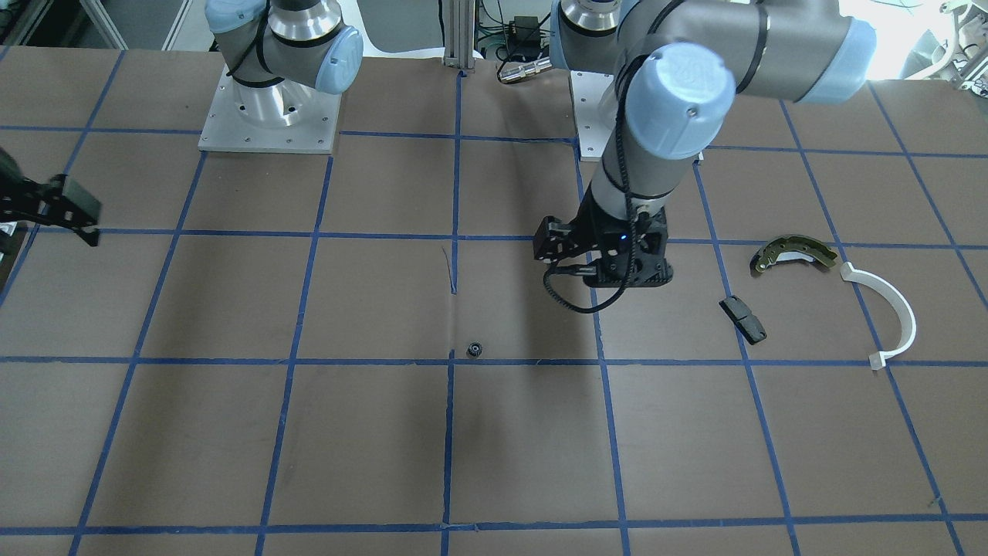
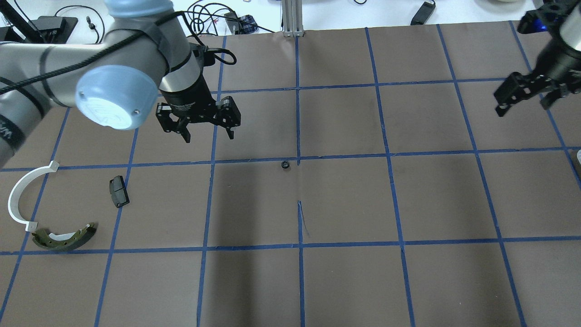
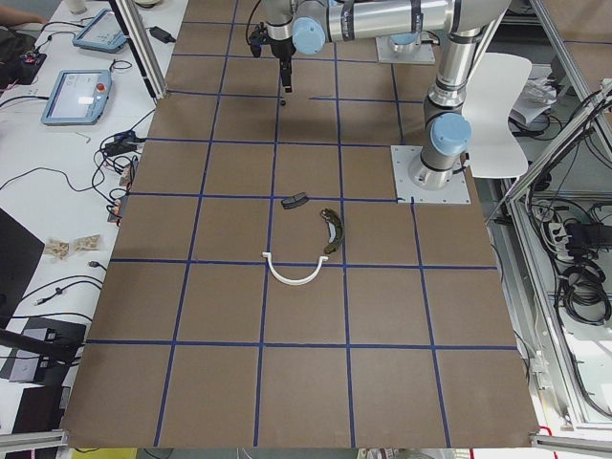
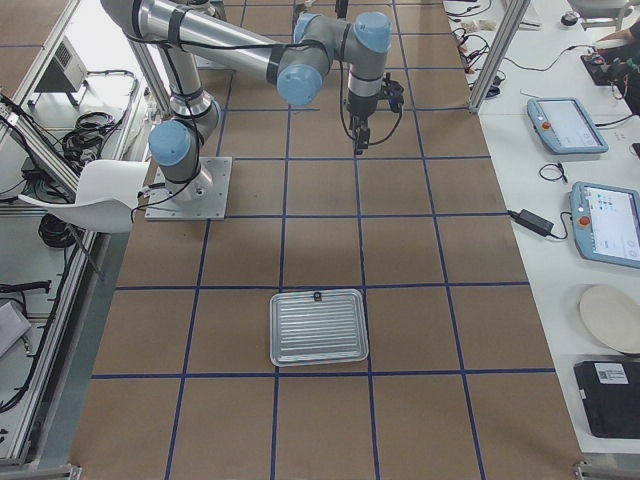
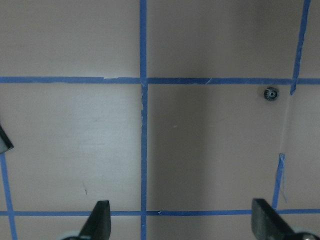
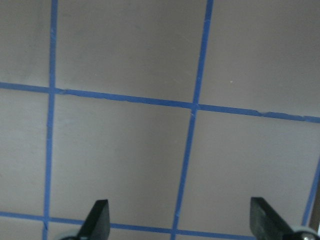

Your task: Place bearing gear from tray to pile

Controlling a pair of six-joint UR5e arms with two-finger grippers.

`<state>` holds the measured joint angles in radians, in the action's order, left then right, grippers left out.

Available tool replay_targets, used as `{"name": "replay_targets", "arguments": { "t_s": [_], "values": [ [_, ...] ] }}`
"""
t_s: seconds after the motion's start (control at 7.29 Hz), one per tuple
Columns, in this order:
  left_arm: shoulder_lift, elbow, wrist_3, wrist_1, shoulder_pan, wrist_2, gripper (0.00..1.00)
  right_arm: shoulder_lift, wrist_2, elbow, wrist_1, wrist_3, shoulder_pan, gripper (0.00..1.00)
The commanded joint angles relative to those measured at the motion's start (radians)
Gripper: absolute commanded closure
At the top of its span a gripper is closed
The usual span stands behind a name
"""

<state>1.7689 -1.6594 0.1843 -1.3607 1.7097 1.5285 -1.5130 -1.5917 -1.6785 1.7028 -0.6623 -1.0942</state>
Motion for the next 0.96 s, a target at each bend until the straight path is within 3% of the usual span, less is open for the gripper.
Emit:
{"name": "replay_targets", "arguments": {
  "t_s": [0.0, 0.41, 0.82],
  "values": [
    [0.153, 0.003, 0.174, 0.19, 0.126, -0.066, 0.0, 0.029, 0.016, -0.036, 0.009, -0.493, 0.286, 0.02],
    [0.256, -0.026, 0.25, 0.306, 0.206, -0.007, 0.0, 0.254, 0.146, -0.073, 0.188, -1.088, 0.537, 0.0],
    [0.32, -0.074, 0.25, 0.451, 0.206, -0.002, 0.0, 0.344, 0.177, -0.073, 0.259, -1.677, 0.579, 0.0]
  ]
}}
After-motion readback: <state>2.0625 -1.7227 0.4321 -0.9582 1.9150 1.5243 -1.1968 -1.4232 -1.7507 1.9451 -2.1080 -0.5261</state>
